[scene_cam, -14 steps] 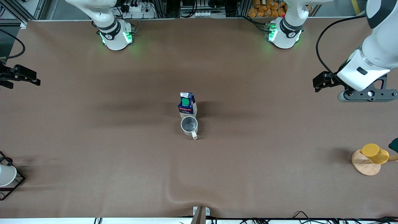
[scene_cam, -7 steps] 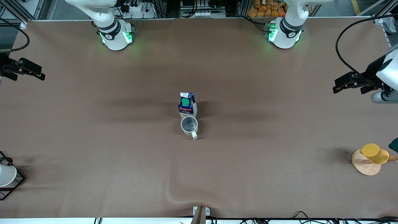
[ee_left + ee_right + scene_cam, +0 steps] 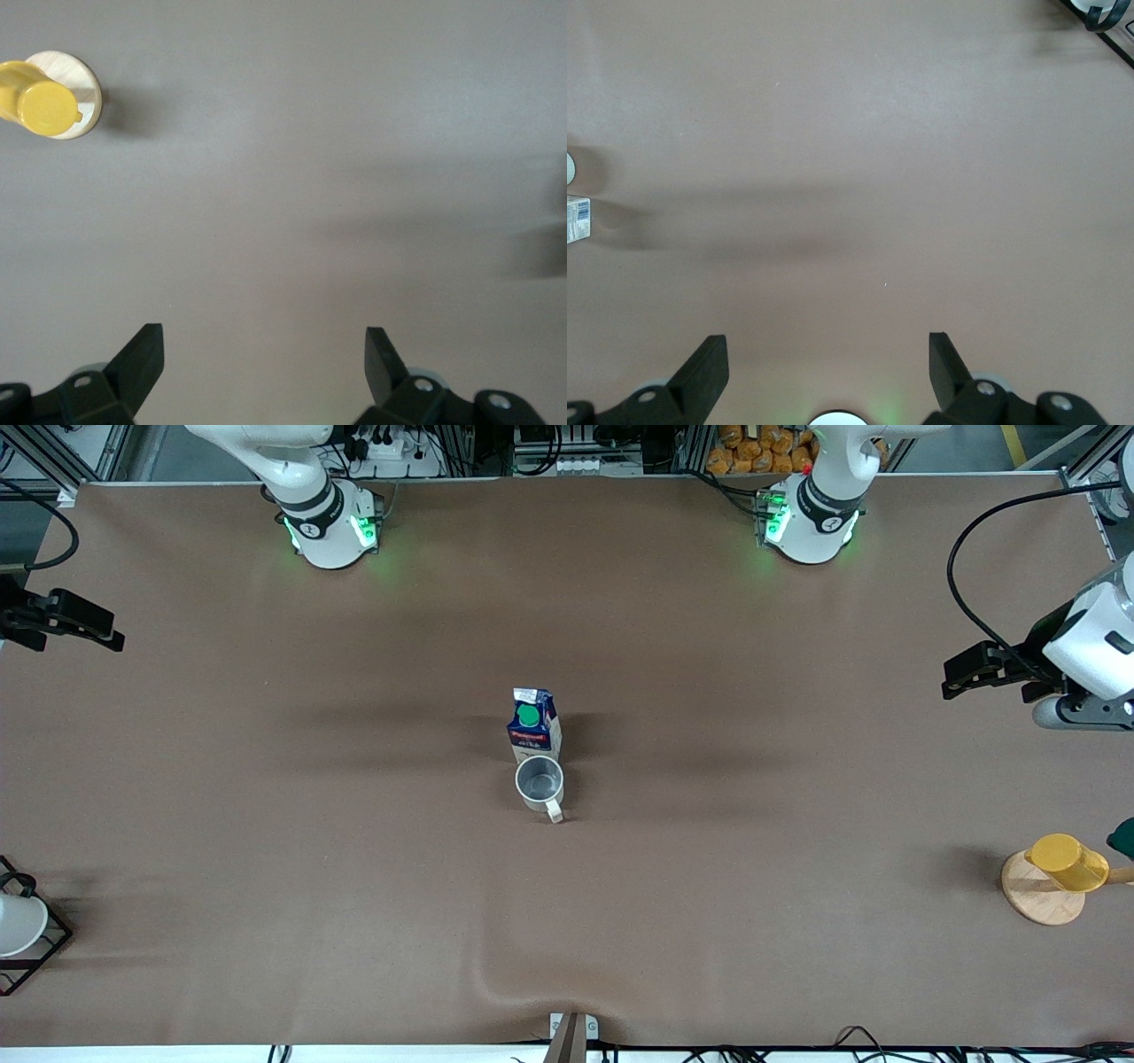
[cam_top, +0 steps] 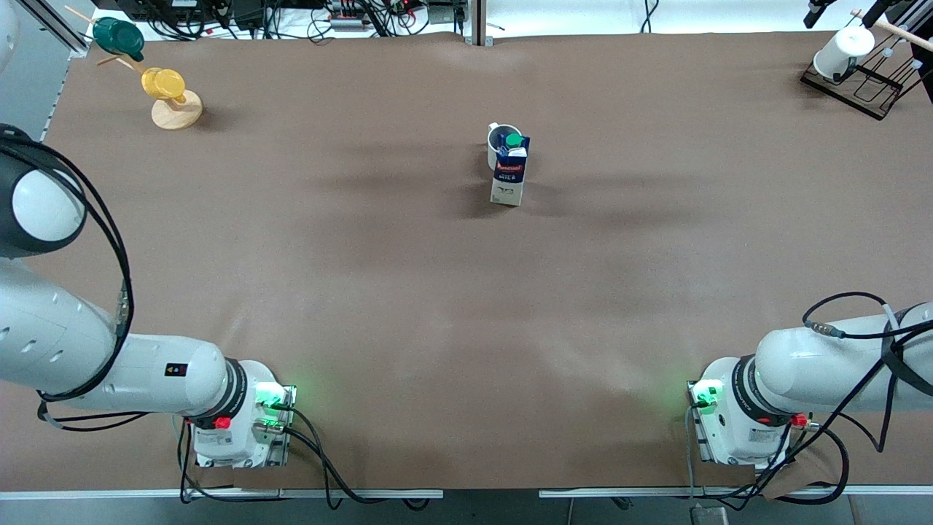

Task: Place milk next to cup

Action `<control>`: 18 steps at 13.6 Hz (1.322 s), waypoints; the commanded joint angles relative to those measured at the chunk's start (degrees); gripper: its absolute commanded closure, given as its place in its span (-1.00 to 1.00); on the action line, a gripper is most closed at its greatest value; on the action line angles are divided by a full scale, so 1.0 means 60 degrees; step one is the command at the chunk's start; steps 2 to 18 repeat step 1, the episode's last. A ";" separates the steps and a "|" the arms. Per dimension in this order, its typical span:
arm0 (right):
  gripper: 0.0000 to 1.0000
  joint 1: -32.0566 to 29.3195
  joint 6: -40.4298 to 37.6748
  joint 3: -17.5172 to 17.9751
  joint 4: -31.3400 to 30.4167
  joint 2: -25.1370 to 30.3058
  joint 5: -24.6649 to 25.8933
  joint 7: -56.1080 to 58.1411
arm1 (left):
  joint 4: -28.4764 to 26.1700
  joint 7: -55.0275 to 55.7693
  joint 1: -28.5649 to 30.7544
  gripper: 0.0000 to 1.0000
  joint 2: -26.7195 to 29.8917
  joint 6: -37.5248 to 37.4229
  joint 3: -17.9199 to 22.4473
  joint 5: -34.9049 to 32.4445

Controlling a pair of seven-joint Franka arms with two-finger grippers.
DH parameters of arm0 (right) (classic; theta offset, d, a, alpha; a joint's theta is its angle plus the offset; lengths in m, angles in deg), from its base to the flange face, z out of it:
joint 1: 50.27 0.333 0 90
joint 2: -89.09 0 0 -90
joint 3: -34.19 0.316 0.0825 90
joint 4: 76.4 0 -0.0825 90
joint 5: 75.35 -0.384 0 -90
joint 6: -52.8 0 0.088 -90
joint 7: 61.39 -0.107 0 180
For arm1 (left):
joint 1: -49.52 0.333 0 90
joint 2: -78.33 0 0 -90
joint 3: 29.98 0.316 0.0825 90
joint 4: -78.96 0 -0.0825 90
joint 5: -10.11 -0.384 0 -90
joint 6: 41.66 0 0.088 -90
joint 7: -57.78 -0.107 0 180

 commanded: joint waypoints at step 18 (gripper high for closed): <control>-1.00 -0.0056 -0.0040 0.0012 -0.0092 0.0168 -0.0105 -0.0026 | -0.0535 -0.0181 -0.0038 -1.00 0.0460 0.0254 -0.0034 -0.0234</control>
